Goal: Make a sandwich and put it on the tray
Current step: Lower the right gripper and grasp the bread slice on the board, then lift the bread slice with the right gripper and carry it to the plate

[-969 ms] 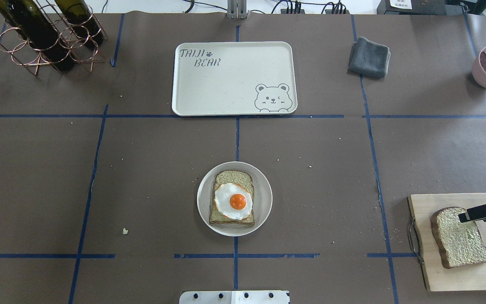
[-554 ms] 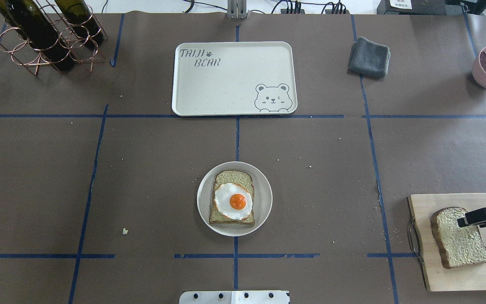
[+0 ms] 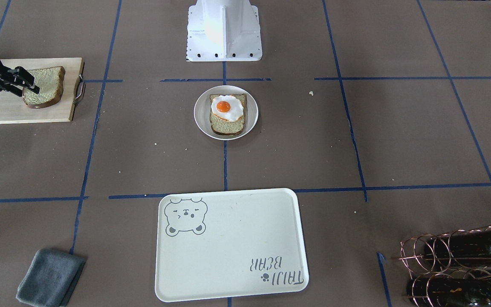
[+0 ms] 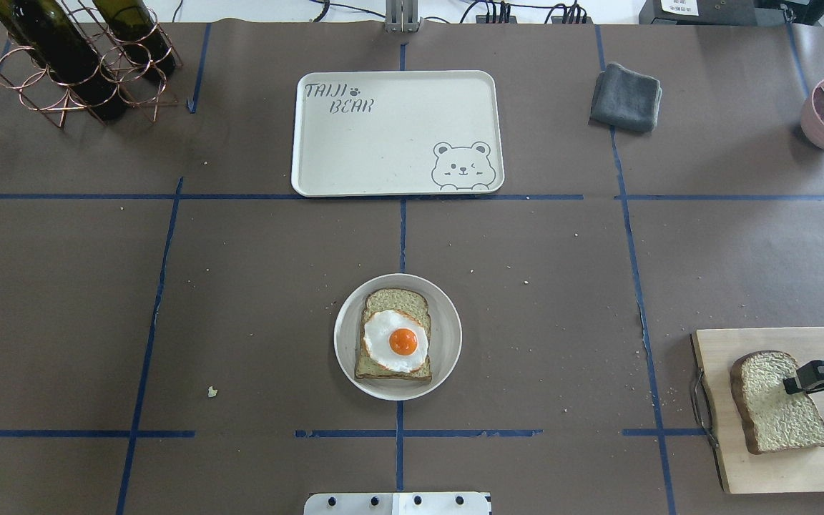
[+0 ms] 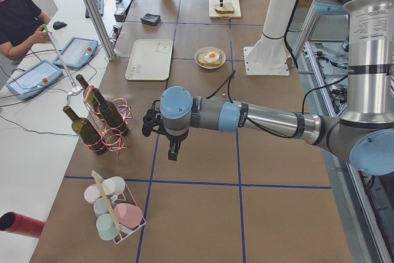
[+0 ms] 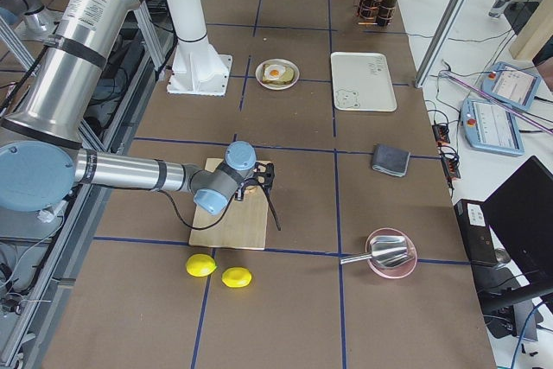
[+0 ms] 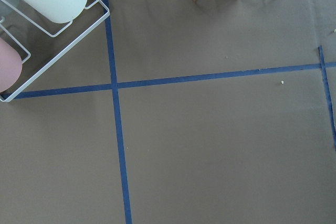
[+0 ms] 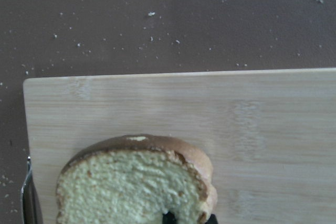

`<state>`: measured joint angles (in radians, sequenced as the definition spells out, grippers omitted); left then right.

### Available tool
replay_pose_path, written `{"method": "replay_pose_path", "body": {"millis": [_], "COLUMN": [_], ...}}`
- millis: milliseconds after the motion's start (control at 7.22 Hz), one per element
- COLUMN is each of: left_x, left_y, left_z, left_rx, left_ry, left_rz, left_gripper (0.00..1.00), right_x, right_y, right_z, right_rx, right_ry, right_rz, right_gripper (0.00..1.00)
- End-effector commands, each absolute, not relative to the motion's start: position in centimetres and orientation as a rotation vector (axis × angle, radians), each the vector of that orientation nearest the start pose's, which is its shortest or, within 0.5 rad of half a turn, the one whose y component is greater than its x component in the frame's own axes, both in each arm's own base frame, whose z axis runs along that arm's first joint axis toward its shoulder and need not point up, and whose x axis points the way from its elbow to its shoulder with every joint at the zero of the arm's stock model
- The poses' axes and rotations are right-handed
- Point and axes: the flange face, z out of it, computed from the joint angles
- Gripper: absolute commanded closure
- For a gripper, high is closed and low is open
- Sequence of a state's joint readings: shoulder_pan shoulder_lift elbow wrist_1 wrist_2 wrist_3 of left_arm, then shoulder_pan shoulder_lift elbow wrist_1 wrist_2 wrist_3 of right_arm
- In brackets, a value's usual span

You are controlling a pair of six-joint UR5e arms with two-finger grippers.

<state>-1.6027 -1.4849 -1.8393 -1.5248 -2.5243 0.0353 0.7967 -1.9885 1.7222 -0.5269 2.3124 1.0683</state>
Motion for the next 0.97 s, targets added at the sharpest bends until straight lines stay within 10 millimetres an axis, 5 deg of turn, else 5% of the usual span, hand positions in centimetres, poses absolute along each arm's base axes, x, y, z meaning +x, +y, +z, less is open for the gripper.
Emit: {"method": "replay_pose_path", "body": {"millis": [0, 831], "left_x": [-6.5, -6.4], "left_y": [-45.0, -45.0], "left_z": [56.0, 55.9], "left_rx": [0.15, 0.149], "left_ry": [0.974, 0.988], "left_rz": [0.065, 0.065], "left_gripper": [0.0, 0.0], "right_x": [-18.6, -19.3], "right_y": [-27.7, -27.4], "right_z": [63.4, 59.2], "right_rx": [-0.112, -0.066], "right_ry": [-1.024, -1.21], "right_rz": [-0.042, -0.153], "right_gripper": [1.0, 1.0]}}
